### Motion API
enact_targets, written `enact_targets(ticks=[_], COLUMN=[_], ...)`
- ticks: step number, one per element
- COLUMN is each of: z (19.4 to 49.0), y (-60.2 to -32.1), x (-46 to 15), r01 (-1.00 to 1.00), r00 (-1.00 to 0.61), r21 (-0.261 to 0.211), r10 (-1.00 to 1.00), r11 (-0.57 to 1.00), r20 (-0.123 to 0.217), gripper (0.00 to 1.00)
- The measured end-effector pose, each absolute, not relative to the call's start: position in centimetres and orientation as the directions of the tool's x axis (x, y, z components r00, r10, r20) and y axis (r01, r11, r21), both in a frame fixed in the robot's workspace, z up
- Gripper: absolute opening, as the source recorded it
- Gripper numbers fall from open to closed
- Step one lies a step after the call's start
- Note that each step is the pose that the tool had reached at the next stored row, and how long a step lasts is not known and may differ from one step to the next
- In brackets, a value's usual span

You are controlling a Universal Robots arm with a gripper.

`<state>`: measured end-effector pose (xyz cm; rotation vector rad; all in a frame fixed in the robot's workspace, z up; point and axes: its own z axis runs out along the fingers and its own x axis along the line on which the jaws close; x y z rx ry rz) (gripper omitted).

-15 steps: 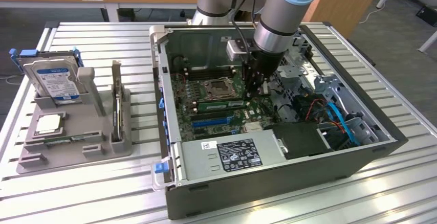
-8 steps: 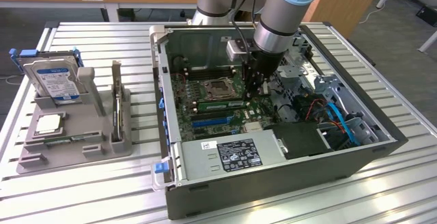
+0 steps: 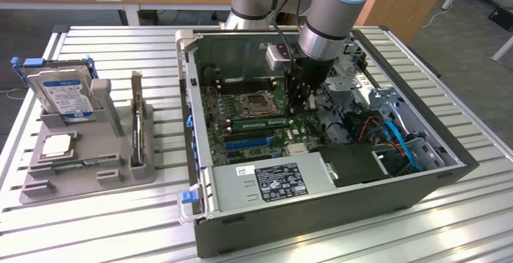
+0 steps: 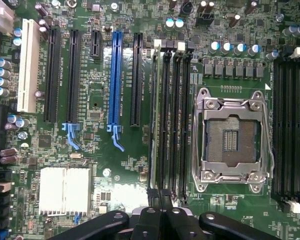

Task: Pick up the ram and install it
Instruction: 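Press down the ram until it locks into place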

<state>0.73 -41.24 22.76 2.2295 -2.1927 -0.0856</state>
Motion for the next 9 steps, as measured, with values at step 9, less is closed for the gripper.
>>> enact_targets(ticks=[9], z=[23.74], y=[-41.24], x=[0.74], r01=[-0.999], r00=[0.016], r21=[0.048], r10=[-0.999], r11=[-0.018], r20=[-0.030], gripper=[0.11])
